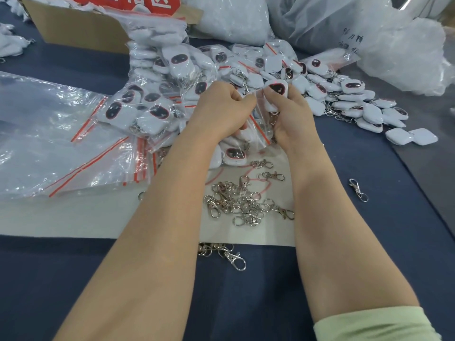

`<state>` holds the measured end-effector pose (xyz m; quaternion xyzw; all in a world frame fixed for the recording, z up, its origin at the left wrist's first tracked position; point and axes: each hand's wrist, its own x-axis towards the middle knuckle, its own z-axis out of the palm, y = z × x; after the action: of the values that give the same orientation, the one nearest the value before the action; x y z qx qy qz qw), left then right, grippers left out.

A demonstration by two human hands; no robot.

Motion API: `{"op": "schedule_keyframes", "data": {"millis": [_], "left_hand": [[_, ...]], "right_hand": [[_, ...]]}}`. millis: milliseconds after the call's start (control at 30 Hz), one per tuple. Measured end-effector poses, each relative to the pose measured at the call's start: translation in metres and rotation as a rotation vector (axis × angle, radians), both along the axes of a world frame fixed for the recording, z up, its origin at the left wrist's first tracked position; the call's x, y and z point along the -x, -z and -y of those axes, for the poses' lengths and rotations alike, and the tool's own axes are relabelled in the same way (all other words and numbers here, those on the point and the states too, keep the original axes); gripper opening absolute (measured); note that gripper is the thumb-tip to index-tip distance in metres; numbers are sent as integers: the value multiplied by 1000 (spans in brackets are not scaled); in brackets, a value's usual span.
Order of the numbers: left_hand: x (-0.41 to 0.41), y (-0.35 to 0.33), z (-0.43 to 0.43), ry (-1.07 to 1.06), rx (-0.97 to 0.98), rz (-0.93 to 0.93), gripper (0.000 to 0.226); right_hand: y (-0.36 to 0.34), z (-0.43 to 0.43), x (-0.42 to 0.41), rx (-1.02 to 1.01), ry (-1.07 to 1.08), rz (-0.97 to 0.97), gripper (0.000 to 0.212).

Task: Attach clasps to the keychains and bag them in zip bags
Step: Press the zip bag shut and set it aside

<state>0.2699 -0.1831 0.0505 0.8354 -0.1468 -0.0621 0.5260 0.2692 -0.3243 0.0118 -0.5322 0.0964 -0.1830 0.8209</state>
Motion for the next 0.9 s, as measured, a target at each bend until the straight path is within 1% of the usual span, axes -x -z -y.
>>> {"op": "schedule_keyframes", "data": {"millis": [100, 200, 367, 500, 567, 667, 800, 900], "left_hand": [[0, 1, 1, -5, -2, 9, 27], [0, 1, 2, -8, 3, 3, 27], [-1, 2, 2, 2, 22, -16, 22], [-1, 1, 1, -1, 15, -18, 23], [-1, 1, 2, -2, 8, -13, 23], [0, 1, 2, 4, 3, -7, 22], [1, 0, 1, 5, 15, -20, 26], [2, 1, 1, 2, 3, -9, 30]], "right_hand": [[-1, -2, 1, -17, -20, 22, 7], [-2, -4, 1, -21, -33, 5, 4], [-6, -4, 3, -183, -13, -17, 15], [-6, -4, 5, -88, -43, -24, 16], [-6, -4, 5, -88, -45, -32, 17], [-6, -4, 6, -26, -63, -72, 18], [-7, -2, 8, 80, -86, -78, 25], [-13, -1, 8, 48, -59, -62, 22]]}}
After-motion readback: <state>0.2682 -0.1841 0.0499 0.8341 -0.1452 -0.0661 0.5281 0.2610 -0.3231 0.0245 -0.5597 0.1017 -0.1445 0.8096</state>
